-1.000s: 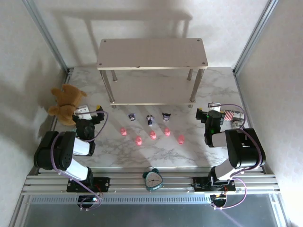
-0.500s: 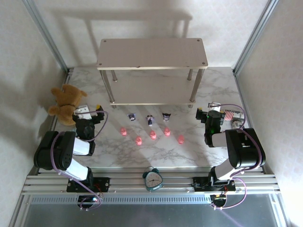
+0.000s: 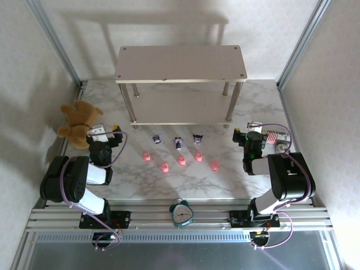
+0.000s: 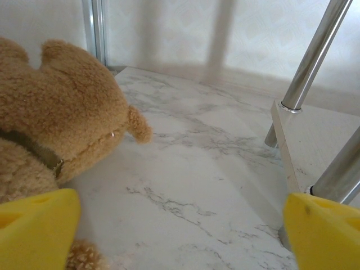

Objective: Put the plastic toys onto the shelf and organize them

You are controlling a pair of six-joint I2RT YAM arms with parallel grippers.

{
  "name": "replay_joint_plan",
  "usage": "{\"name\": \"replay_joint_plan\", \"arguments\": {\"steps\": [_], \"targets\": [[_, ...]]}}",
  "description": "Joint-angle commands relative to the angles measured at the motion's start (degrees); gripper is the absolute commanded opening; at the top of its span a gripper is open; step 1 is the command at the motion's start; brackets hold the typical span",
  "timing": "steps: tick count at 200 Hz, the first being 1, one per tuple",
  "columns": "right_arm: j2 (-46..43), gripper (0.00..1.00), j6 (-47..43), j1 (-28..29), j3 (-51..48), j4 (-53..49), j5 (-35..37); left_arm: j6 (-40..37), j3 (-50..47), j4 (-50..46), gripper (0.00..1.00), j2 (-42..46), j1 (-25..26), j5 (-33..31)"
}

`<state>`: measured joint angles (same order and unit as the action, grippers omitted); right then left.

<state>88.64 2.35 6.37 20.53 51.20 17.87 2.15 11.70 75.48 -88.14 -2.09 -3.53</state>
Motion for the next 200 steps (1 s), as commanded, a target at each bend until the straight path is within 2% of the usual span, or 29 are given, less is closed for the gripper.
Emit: {"name": "replay_joint_plan", "arguments": {"steps": [1,13,23,64,97,126,145,160,178,200], "targets": [[0.2,0.98,0.6,-0.1,0.8,0.5,-0.1,0.6,0.9,-0.4,0.78,0.0,-0.5,1.1],[-1.4,0.94,1.7,-0.2,1.3,-2.7,0.8,1.2,1.7,-2.7,0.75,0.9,-0.5,-0.5],[-1.2,0.89,1.1,-0.3,1.2,-1.5,0.4,1.5,2.7,-5.7,0.7,2.9,-0.3,-2.0],[-1.3,0.87,1.2,-0.2,1.4,-2.0,0.4,0.4,9.5,-29.9,0.55,17.9,3.5,-5.0],[-1.3,0.84,1.0,-0.2,1.4,-2.2,0.3,5.0,16.1,-47.7,0.54,26.8,10.1,-11.3],[-2.3,0.82,-0.4,0.1,2.6,-4.3,-1.2,8.0,18.1,-54.3,0.54,31.6,12.8,-11.5],[-9.3,0.82,0.2,-0.2,11.9,-25.0,-0.8,7.8,19.7,-57.9,0.54,34.1,12.9,-9.2],[-14.9,0.8,0.1,0.3,16.9,-34.9,-2.2,7.4,21.2,-60.0,0.55,35.6,12.9,-7.8],[-21.3,0.79,5.5,1.6,21.6,-48.4,-1.9,7.5,23.1,-62.6,0.55,35.9,12.9,-7.5],[-26.6,0.79,9.2,6.7,24.4,-60.0,-0.1,9.5,24.8,-64.6,0.54,34.6,12.9,-7.6]]}}
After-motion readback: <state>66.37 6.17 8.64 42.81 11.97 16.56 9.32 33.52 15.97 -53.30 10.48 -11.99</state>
